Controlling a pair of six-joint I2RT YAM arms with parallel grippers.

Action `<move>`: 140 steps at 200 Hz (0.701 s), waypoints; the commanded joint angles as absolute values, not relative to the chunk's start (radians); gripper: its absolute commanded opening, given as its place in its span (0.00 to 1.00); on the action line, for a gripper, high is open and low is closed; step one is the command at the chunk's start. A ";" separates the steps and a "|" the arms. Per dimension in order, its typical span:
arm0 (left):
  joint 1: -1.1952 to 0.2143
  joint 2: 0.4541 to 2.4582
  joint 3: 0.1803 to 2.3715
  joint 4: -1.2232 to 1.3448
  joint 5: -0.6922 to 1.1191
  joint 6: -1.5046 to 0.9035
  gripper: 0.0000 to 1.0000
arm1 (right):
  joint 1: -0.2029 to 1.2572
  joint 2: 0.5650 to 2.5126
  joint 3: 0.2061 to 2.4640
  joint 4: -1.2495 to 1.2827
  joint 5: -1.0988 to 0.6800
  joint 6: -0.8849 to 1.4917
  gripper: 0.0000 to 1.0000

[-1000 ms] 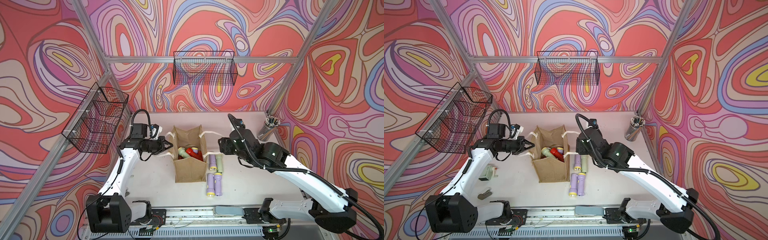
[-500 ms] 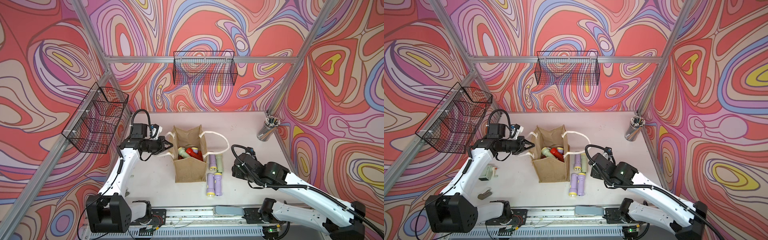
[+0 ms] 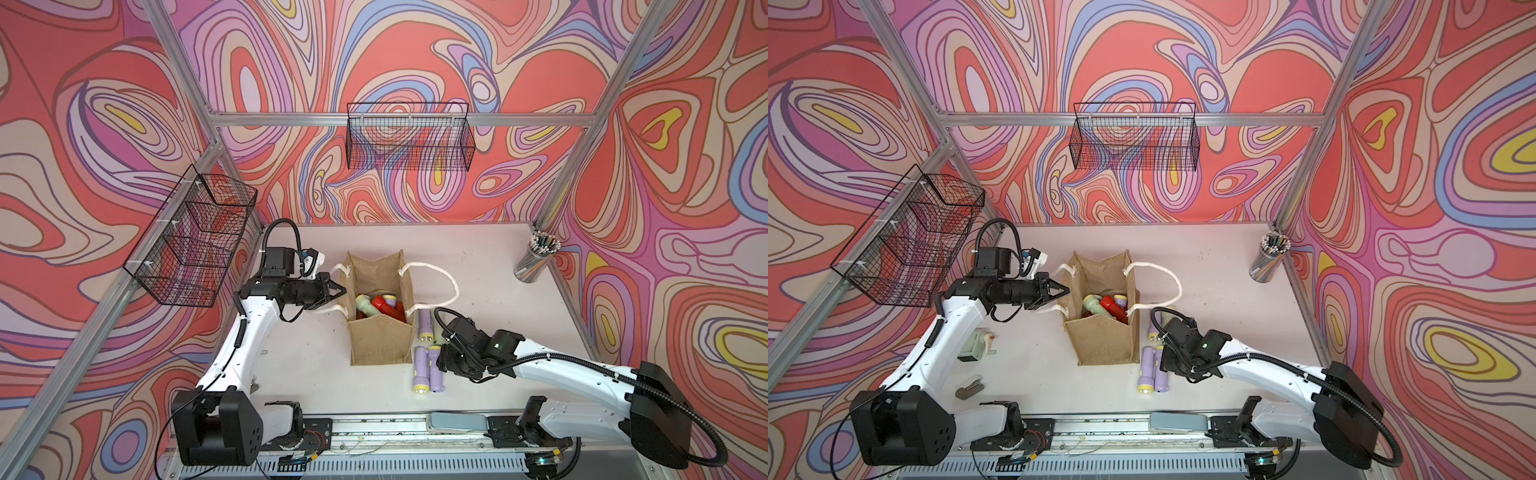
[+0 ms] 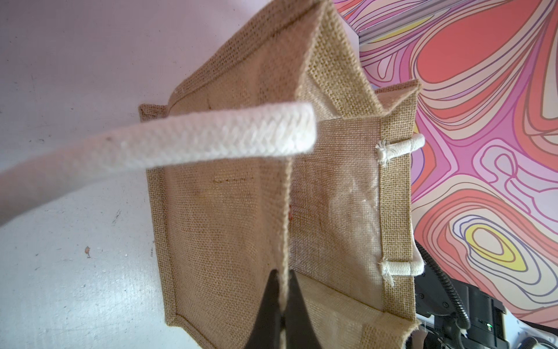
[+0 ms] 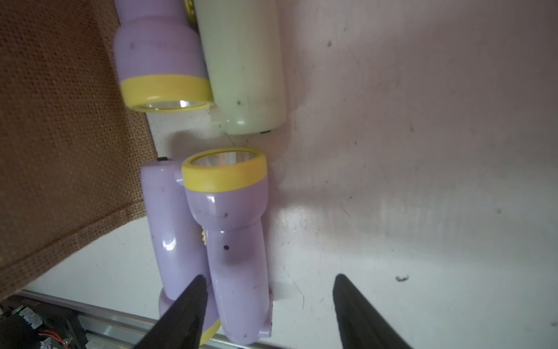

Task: Put the flashlights into the tote bags
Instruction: Place the flashlight in the canvas bag, then pick up the flashlight from the center of the board.

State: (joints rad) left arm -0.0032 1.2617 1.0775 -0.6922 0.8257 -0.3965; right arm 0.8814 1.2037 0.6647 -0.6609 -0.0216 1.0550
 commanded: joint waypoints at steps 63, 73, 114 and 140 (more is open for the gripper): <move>-0.002 1.241 1.085 -0.689 0.833 -0.383 0.04 | 1.006 1.297 0.693 -0.658 -0.010 1.124 0.66; -0.002 1.243 1.086 -0.687 0.834 -0.383 0.04 | 1.015 1.319 0.714 -0.698 0.009 1.123 0.65; -0.001 1.241 1.080 -0.686 0.838 -0.385 0.04 | 1.016 1.339 0.722 -0.723 0.029 1.124 0.62; -0.002 1.245 1.080 -0.684 0.838 -0.387 0.04 | 1.017 1.365 0.714 -0.742 0.026 1.132 0.61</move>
State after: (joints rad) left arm -0.0032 1.2617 1.0775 -0.6918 0.8333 -0.3962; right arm 1.0107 1.3373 0.7097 -0.6968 -0.0036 1.1015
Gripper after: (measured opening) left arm 0.055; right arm 0.614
